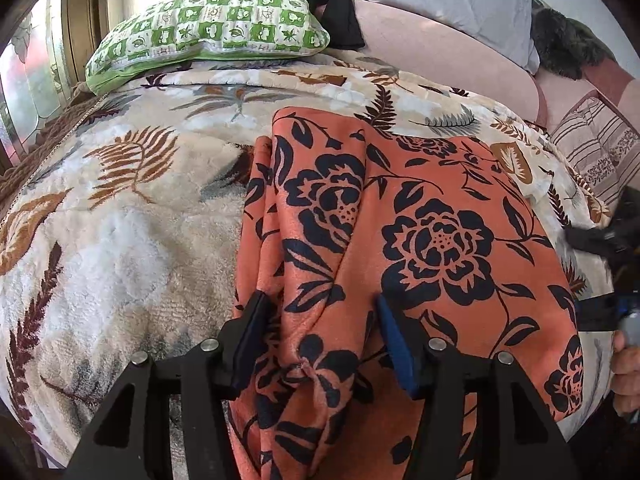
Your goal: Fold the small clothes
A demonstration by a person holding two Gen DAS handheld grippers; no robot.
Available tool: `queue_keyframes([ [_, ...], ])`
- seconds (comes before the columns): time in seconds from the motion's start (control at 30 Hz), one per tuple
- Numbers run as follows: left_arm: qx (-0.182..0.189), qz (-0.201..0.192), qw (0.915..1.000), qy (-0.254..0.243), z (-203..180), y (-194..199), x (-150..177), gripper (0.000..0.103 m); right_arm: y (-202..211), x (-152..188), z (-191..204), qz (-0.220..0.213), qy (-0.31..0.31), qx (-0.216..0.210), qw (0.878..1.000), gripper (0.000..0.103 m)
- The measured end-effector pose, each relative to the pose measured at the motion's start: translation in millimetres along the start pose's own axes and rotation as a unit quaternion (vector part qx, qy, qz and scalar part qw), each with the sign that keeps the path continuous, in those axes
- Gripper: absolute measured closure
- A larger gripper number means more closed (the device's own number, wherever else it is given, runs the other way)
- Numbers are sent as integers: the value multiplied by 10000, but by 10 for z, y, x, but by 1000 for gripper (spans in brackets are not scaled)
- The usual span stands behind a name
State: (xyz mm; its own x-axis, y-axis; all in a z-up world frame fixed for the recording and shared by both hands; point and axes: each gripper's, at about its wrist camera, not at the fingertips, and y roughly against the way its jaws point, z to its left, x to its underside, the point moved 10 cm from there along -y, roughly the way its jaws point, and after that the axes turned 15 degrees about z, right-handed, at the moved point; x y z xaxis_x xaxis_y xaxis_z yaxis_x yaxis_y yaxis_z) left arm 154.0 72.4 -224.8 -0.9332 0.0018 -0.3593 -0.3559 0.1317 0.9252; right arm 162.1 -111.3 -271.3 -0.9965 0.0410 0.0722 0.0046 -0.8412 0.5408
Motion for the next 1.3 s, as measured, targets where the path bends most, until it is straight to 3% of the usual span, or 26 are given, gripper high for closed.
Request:
queue_keyframes([
  [0.03,5,-5,10000,-8,10,2,3,44,-177,-25,-104,349,-226,4,9991,40],
  [0.07,28,-12,10000,-1,27,8,8,44,-236,-40,-109,393,-206,242,9987,66],
  [0.13,64,-7,9999,128,86,-8,24,37,-109,34,312,-42,987,1061,9894,68],
  [0.17,177,40,9995,239,110,-44,30,37,-69,84,444,-195,1285,1250,9836,68],
  [0.23,320,88,9990,307,112,-64,18,34,-161,58,196,-27,1086,1661,9801,67],
  [0.27,266,74,9993,253,99,-53,14,34,-239,39,-48,247,704,1692,9827,54],
  [0.33,289,46,9993,240,102,-43,23,34,-135,3,-105,162,257,1018,9943,45],
  [0.47,372,59,9988,298,108,-47,20,34,190,-228,151,-607,538,659,9945,11],
  [0.53,386,64,9988,303,104,-46,20,34,115,-412,65,-691,268,544,9958,11],
  [0.57,405,75,9987,301,97,-45,22,34,-47,-474,-13,-318,183,629,9973,36],
  [0.6,458,121,9984,303,93,-31,28,34,-201,-487,-99,54,139,854,9962,70],
  [0.67,630,128,9971,404,131,96,9,36,-140,-449,86,-162,707,1444,9869,69],
  [0.73,959,-30,9938,555,174,265,-146,36,-62,-378,234,-374,1146,1674,9785,64],
  [0.8,1178,-165,9917,479,186,405,-377,36,-43,-412,135,-216,987,1713,9800,32],
  [0.83,1195,-186,9918,411,201,424,-505,36,0,-417,69,-250,767,1752,9812,20],
  [0.93,1550,273,9865,457,225,129,-818,38,63,-320,68,-363,698,1387,9872,20],
  [0.97,1669,602,9823,597,268,-82,-862,48,75,-256,65,-374,709,1338,9878,20],
  [1.0,1620,1017,9786,762,345,-336,-850,78,90,-191,27,-357,685,1304,9884,20],
  [1.1,2239,1183,9566,1441,498,-456,-877,77,-103,-85,-9,-49,588,1310,9896,20],
  [1.2,1865,676,9733,1158,441,-84,-832,75,-124,32,-37,2,725,1394,9876,20],
  [1.27,1842,536,9777,850,325,165,-643,56,-67,76,-52,-15,683,1332,9887,20],
  [1.3,1834,487,9789,758,272,273,-513,38,-61,79,-55,-29,631,1268,9899,20],
])
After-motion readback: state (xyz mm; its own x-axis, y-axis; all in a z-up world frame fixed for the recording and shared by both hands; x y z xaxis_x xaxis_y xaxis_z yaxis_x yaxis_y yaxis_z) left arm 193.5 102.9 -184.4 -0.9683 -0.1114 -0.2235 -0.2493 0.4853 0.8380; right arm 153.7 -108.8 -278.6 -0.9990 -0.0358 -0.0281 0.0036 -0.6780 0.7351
